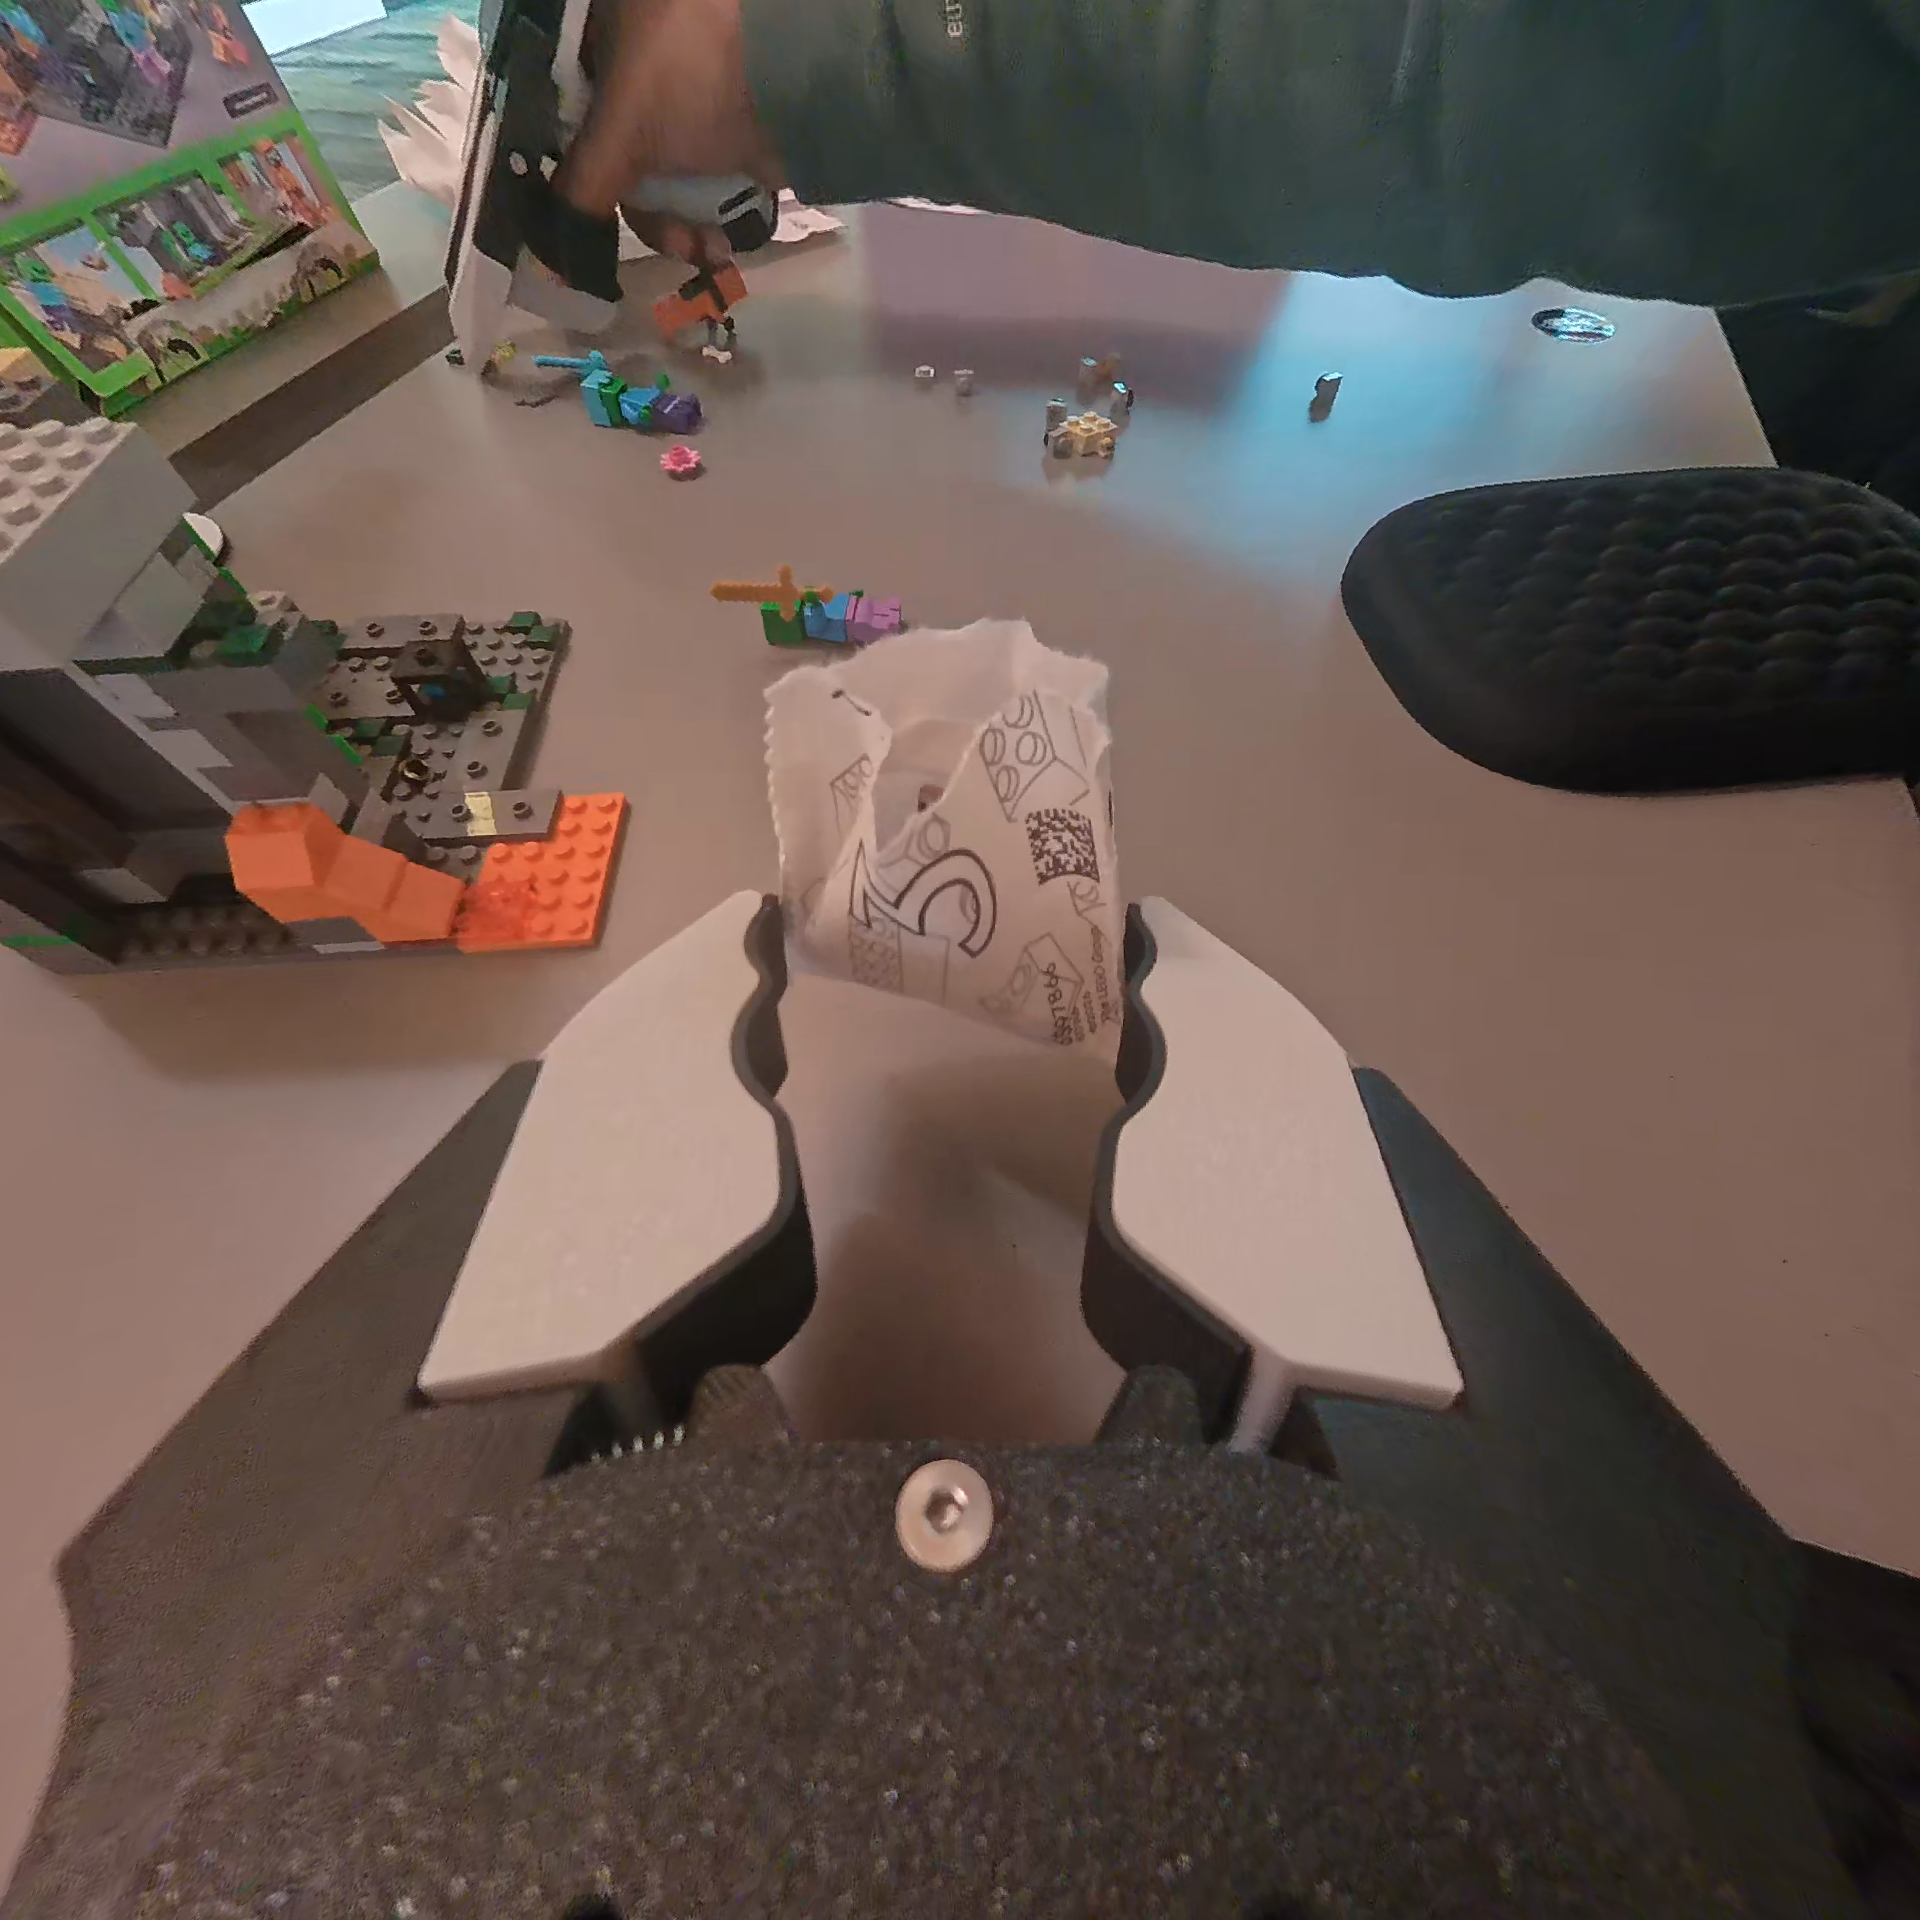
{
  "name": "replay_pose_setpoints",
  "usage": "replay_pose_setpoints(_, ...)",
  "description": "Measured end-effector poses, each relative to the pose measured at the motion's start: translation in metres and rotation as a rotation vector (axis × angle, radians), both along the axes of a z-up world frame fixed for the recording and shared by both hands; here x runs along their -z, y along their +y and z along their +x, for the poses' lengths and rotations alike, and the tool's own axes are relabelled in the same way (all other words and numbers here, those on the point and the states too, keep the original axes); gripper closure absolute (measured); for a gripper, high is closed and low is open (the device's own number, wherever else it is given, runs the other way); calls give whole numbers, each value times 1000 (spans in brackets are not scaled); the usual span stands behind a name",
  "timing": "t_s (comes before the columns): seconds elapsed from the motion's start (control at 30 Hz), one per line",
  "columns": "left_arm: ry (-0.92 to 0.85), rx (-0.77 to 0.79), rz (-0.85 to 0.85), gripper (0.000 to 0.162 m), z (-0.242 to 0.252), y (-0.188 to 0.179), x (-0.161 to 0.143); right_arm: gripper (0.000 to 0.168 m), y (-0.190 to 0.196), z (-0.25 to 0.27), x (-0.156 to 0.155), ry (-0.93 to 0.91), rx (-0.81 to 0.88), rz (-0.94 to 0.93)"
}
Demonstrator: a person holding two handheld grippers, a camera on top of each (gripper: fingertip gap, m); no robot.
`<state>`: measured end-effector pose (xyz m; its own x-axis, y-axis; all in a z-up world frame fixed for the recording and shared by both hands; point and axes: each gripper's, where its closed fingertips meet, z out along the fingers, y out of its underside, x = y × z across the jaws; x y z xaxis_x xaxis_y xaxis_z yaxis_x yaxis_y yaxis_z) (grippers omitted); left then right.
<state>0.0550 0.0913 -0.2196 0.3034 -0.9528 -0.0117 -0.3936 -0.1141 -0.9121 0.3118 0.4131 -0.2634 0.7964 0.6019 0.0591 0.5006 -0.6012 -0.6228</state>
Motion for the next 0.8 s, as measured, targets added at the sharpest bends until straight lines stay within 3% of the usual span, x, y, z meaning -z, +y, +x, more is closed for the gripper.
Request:
replay_pose_setpoints(0.2, 10, 4, 0, 100, 1, -1, 1, 164, -9, -2, 3, -31, -39, 27)
replay_pose_setpoints(0.47, 11, 3, 2, 101, 1, -1, 2, 164, -9, 2, -12, 7, -9, 69)
replay_pose_setpoints(0.6, 17, 5, 4, 101, 1, -1, 2, 145, 1, 6, -13, 16, 4, 67)
replay_pose_setpoints(0.8, 1, -1, -12, 101, 0, 0, 1, 144, 21, 10, -3, -38, 35, 41)
